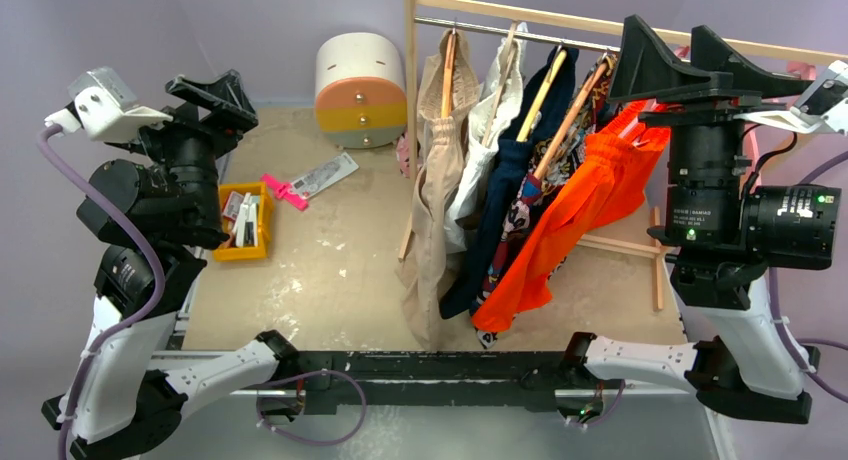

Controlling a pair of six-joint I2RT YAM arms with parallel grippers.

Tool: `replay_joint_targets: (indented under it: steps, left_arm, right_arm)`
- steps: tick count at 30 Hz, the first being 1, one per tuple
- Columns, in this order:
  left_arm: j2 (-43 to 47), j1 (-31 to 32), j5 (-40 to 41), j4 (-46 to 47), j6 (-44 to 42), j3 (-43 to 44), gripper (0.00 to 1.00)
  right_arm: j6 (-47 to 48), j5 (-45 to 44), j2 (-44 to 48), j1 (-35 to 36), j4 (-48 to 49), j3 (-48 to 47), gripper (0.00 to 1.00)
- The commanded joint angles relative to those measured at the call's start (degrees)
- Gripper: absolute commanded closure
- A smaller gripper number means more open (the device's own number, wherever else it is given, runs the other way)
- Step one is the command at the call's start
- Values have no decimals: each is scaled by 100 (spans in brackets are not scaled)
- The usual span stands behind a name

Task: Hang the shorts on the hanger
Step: Pick up the shorts at the center of the board.

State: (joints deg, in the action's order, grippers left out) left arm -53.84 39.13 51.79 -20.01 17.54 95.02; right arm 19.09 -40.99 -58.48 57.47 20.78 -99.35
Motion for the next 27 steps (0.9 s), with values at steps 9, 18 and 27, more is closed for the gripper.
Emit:
replay_joint_targets:
  steps: [9,18,27]
  left_arm:
    - [104,6,-396,245,-101,-108,21]
    - [166,6,-517,240,-252,-178,21]
    - [484,6,-903,-143,-332,-769,21]
  right_arm:
    - [184,-57,-43,15,-4,-165,1]
    - [211,-49,-85,17,-36,-136,1]
    - [-314,831,-389,14,-949,-202,1]
